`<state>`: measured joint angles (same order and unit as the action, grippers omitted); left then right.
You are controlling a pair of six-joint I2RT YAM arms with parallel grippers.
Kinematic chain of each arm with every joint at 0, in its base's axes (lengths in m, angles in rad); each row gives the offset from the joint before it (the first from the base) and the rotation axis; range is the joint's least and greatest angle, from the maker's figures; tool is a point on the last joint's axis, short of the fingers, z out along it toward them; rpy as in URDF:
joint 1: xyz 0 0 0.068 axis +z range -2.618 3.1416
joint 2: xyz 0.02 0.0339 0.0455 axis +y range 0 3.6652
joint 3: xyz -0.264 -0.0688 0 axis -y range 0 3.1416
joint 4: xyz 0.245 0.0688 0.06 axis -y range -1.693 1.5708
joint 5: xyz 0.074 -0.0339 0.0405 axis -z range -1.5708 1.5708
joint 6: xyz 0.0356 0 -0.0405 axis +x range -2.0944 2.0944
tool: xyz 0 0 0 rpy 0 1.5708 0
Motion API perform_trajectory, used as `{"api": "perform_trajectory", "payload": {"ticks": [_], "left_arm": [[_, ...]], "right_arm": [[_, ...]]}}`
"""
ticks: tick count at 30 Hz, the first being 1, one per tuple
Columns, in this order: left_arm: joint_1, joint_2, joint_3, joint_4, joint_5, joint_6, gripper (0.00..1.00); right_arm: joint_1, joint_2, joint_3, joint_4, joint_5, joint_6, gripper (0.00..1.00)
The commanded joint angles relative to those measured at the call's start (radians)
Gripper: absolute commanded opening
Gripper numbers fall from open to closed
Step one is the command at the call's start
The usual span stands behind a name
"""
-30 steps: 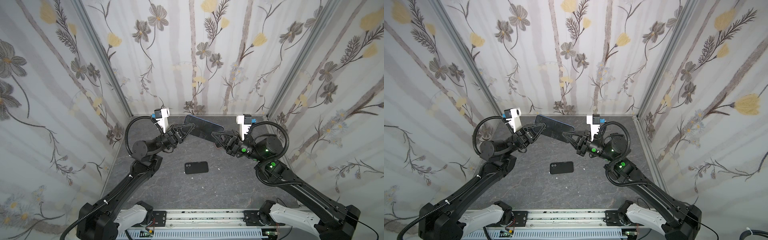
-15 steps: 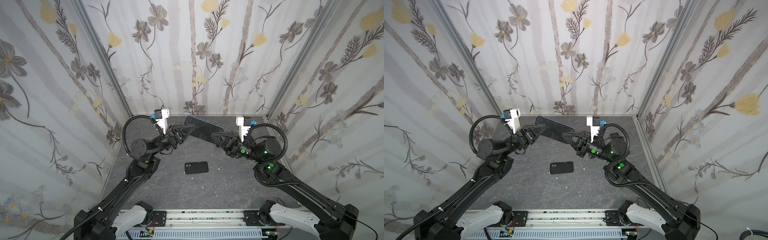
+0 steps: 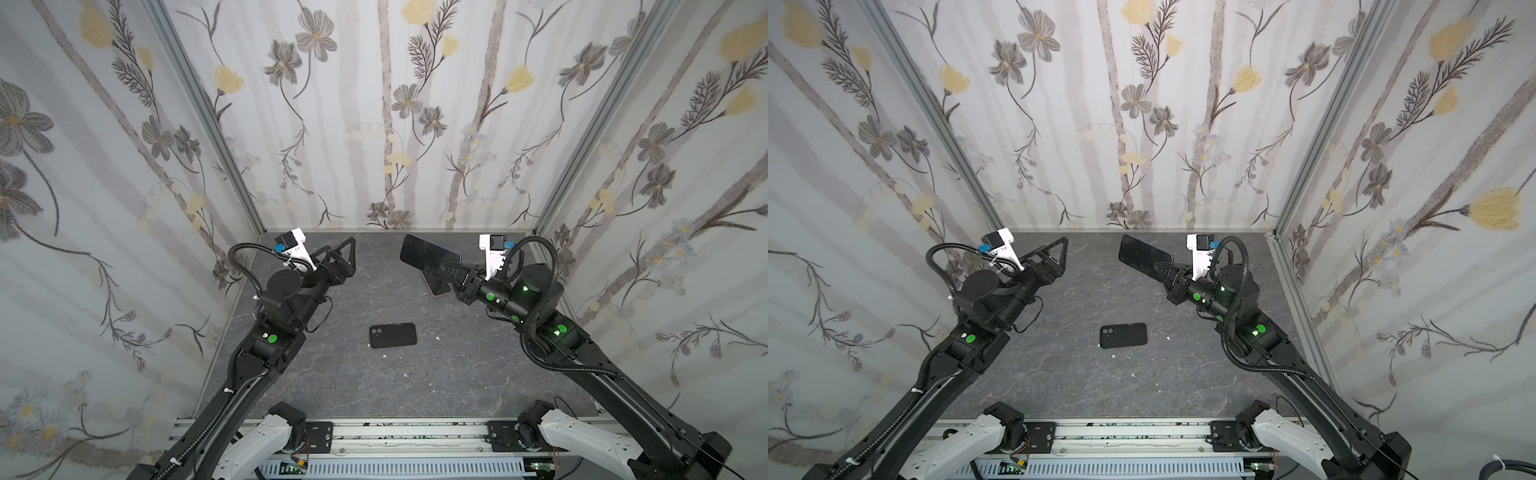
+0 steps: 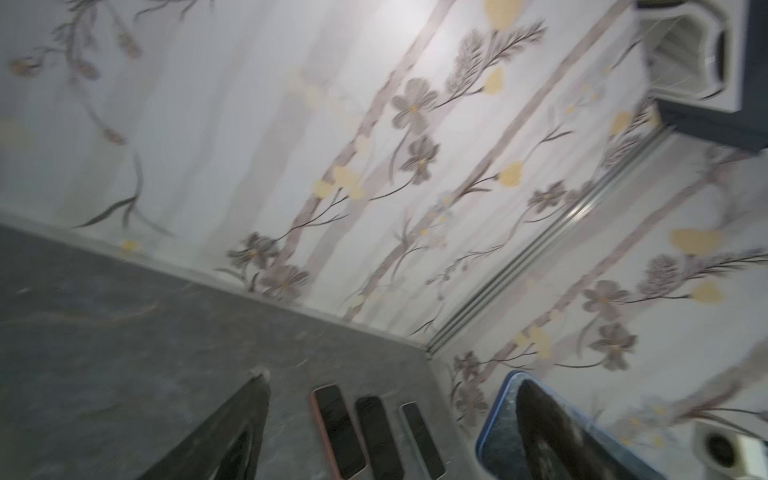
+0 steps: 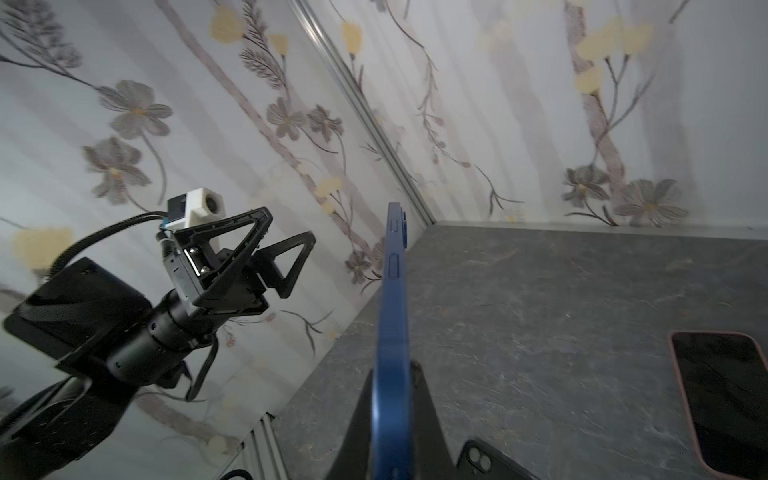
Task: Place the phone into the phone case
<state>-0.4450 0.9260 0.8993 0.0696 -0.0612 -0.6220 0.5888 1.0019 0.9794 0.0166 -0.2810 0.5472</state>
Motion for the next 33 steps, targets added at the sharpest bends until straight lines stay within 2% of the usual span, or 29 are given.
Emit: {"api": "perform_trajectory", "payload": {"ticks": [1, 4, 9, 19, 27, 33], "left_arm": [[0.005, 0.07, 0.005, -0.326, -0.11, 0.076, 0.94], [0.008, 0.149, -0.019, -0.38, -0.04, 0.081, 0.96], [0.01, 0.26, -0.062, -0.334, 0.134, 0.118, 0.96], [0.017, 0.41, -0.068, -0.304, 0.234, 0.151, 0.96], [0.018, 0.464, -0.135, -0.214, 0.328, 0.08, 0.95], [0.018, 0.503, -0.147, -0.186, 0.382, 0.051, 0.94]], "right_arm": [[-0.025, 0.072, 0.022, -0.181, -0.059, -0.047, 0.0], [-0.037, 0.153, 0.028, -0.195, -0.131, -0.032, 0.0], [-0.037, 0.264, 0.053, -0.203, -0.251, 0.001, 0.0], [-0.039, 0.402, 0.072, -0.252, -0.301, 0.042, 0.0], [-0.041, 0.547, 0.165, -0.349, -0.384, 0.018, 0.0], [-0.047, 0.586, 0.207, -0.369, -0.417, 0.016, 0.0]]}}
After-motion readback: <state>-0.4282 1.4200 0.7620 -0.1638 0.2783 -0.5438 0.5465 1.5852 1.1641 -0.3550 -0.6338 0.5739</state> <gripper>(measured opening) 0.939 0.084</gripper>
